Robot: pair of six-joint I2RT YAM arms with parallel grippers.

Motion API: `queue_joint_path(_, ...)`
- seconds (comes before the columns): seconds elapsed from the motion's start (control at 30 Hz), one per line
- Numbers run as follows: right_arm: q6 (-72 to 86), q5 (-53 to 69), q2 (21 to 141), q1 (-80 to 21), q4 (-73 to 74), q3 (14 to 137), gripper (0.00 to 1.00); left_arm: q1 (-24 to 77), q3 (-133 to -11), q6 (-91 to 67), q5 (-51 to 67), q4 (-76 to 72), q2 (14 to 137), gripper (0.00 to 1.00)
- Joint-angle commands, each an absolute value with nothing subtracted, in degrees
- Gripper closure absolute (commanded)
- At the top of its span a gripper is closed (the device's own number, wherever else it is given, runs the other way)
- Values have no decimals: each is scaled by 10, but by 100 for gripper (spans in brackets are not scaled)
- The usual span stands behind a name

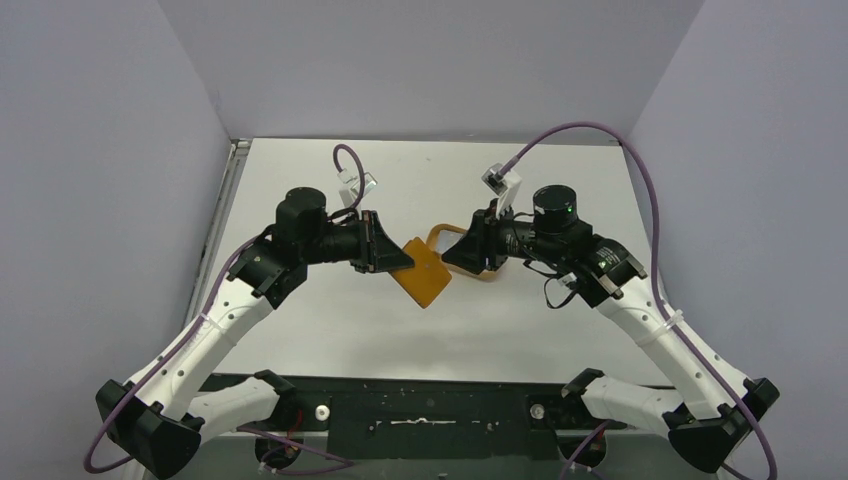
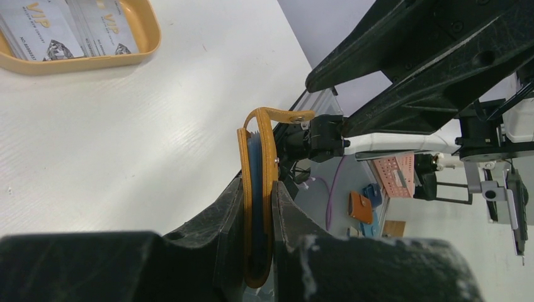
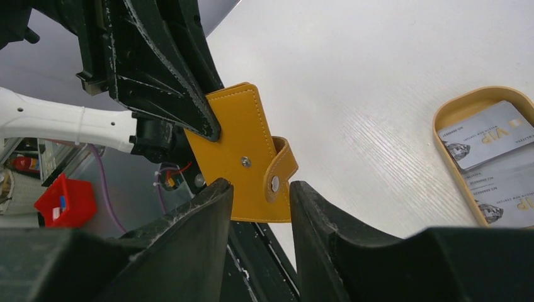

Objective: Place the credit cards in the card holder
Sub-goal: Close the card holder at the center of the board.

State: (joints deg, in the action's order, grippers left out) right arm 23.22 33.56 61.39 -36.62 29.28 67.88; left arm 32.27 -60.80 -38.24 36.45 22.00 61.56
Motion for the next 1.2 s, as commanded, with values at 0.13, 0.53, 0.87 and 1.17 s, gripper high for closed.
queue_joint_path(0.13, 233, 341, 600, -348, 283, 685, 60, 324, -631, -368, 372, 205, 594, 100)
queue_joint_path(0.53, 240, 363, 619, -351, 273, 681, 53, 324, -630, -377, 377, 194, 596, 100)
queue_joint_path(0.87, 238, 361, 636, -353, 278, 683, 61, 324, -628, -381, 381, 188, 598, 100)
queue_joint_path(1.17, 239, 362, 641, -354, 278, 684, 78, 324, -628, -384, 382, 185, 599, 100)
